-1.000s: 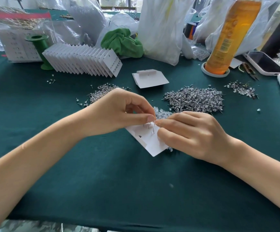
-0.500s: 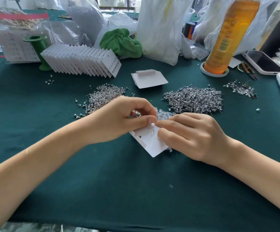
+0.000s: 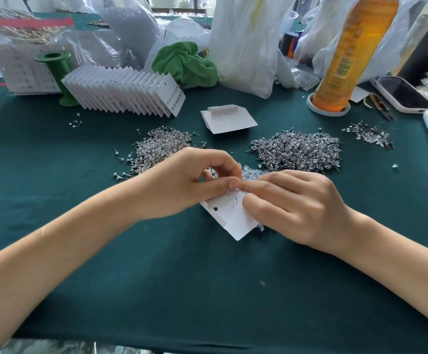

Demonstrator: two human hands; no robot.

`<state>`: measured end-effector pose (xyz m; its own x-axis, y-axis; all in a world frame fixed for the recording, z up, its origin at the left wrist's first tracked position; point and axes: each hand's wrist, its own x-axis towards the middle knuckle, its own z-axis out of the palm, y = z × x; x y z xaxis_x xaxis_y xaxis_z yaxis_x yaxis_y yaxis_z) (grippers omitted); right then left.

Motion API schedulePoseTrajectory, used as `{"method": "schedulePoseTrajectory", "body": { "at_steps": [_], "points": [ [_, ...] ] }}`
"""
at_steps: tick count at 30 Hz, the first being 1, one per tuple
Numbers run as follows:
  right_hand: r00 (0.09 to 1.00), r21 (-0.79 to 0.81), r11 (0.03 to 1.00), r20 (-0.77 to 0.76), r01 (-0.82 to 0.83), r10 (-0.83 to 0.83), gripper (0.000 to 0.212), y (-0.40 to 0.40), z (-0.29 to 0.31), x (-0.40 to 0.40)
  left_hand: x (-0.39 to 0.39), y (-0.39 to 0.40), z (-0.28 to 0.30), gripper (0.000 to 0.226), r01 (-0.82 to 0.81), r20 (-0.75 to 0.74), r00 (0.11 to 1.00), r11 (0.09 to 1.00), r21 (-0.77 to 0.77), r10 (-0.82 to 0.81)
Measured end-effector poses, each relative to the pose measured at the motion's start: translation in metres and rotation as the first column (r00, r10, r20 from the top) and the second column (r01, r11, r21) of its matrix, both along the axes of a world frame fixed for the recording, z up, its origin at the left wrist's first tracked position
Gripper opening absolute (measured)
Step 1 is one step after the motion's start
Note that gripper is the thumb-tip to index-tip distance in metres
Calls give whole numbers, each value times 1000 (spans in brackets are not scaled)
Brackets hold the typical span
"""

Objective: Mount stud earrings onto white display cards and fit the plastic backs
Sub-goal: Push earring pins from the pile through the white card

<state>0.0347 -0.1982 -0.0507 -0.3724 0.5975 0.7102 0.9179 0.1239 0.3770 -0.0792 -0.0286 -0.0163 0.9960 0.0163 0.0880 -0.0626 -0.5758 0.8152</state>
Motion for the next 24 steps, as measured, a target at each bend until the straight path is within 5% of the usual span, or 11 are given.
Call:
{"method": "schedulePoseTrajectory", "body": {
  "at_steps": [19, 24],
  "points": [
    [999, 35, 999, 37, -20, 19, 15, 3, 0, 1, 5, 15, 5, 3, 78, -93, 992, 997, -28, -81],
    [966, 62, 998, -259, 12, 5, 15, 5, 6, 9, 6, 12, 10, 18, -124, 79, 988, 989, -83, 131]
  ]
}}
